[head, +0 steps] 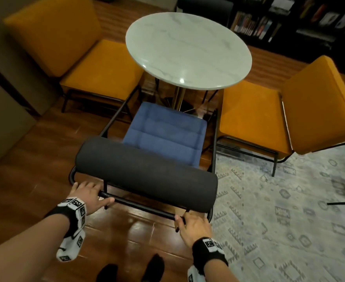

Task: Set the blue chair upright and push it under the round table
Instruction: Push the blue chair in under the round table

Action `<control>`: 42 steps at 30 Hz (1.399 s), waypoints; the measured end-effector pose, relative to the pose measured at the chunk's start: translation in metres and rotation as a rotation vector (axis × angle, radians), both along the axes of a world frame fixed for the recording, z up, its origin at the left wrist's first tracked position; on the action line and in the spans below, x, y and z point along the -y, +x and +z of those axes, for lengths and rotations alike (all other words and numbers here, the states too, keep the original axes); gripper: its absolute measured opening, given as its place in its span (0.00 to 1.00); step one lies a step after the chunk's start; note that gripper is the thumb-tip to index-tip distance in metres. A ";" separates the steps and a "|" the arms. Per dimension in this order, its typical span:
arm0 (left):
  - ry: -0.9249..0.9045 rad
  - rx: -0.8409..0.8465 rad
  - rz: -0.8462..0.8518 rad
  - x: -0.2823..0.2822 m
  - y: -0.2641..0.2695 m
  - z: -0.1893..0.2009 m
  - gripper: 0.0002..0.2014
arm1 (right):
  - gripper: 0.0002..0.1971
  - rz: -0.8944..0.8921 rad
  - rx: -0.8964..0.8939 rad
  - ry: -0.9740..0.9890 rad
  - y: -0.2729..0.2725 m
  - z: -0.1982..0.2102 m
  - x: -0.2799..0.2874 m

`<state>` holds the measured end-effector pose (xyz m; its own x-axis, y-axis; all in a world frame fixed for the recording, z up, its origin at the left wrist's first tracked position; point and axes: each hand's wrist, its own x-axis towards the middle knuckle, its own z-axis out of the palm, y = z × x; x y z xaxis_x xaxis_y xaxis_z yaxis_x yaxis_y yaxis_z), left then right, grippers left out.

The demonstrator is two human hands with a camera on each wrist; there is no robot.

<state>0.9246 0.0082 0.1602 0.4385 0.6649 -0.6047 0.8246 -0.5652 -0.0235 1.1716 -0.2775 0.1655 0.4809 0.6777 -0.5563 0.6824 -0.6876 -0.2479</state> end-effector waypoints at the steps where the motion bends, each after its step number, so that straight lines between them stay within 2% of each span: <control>1: -0.008 -0.005 0.012 0.003 0.001 0.003 0.45 | 0.47 -0.001 0.000 -0.004 -0.001 0.000 0.001; 4: -0.029 -0.027 -0.008 0.018 -0.007 0.008 0.46 | 0.54 0.017 -0.038 -0.056 -0.005 -0.006 0.013; 6: -0.035 -0.040 -0.043 0.028 -0.021 0.012 0.42 | 0.53 0.041 -0.080 -0.092 -0.009 -0.006 0.024; 8: -0.025 -0.045 0.000 0.035 -0.039 0.016 0.39 | 0.55 0.081 -0.120 -0.115 -0.016 0.001 0.037; 10: -0.001 -0.058 0.056 0.039 -0.055 0.019 0.41 | 0.55 0.098 -0.097 -0.121 -0.024 0.002 0.052; 12: -0.028 -0.050 0.047 0.041 -0.065 0.019 0.43 | 0.44 0.104 -0.020 -0.116 -0.031 -0.004 0.068; 14: -0.071 -0.016 0.031 0.040 -0.069 0.016 0.43 | 0.29 0.102 -0.045 -0.147 -0.028 -0.017 0.079; 15: -0.087 -0.012 0.014 0.038 -0.069 0.015 0.43 | 0.27 0.125 0.005 -0.129 -0.025 -0.031 0.083; 19: -0.084 -0.023 -0.071 0.024 -0.070 0.009 0.41 | 0.35 0.073 0.125 -0.029 -0.027 -0.030 0.070; 22: -0.053 -0.048 -0.108 -0.004 -0.070 0.011 0.44 | 0.36 0.029 0.084 -0.051 -0.046 -0.017 0.045; 24: -0.069 -0.077 -0.105 -0.027 -0.065 0.013 0.45 | 0.46 -0.014 0.088 -0.122 -0.046 -0.015 0.028; 26: -0.077 -0.082 -0.089 -0.041 -0.058 0.013 0.46 | 0.60 0.012 0.055 -0.188 -0.033 -0.016 0.014; 28: -0.071 -0.062 -0.071 -0.039 -0.052 0.009 0.47 | 0.68 0.066 0.049 -0.239 -0.020 -0.011 0.009; 30: -0.056 -0.036 -0.068 -0.028 -0.045 0.006 0.46 | 0.65 0.062 0.051 -0.257 -0.006 -0.003 0.010; 32: -0.057 -0.018 -0.061 -0.021 -0.040 0.007 0.47 | 0.53 0.022 0.012 -0.226 0.001 0.007 0.011; 34: -0.070 -0.016 -0.047 -0.021 -0.038 0.010 0.48 | 0.47 -0.021 -0.018 -0.194 -0.001 0.014 0.011; 37: -0.094 -0.007 -0.029 -0.026 -0.040 0.015 0.48 | 0.47 -0.014 -0.026 -0.173 -0.013 0.016 0.011; 40: -0.100 -0.002 -0.022 -0.023 -0.044 0.017 0.47 | 0.53 -0.046 -0.021 -0.177 -0.020 0.022 0.012; 42: -0.094 0.006 -0.040 -0.021 -0.045 0.019 0.47 | 0.54 -0.076 -0.023 -0.180 -0.020 0.027 0.011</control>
<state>0.8792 0.0291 0.1792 0.4669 0.5873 -0.6611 0.8016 -0.5969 0.0358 1.1519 -0.2880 0.1921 0.5124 0.5288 -0.6766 0.6223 -0.7716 -0.1319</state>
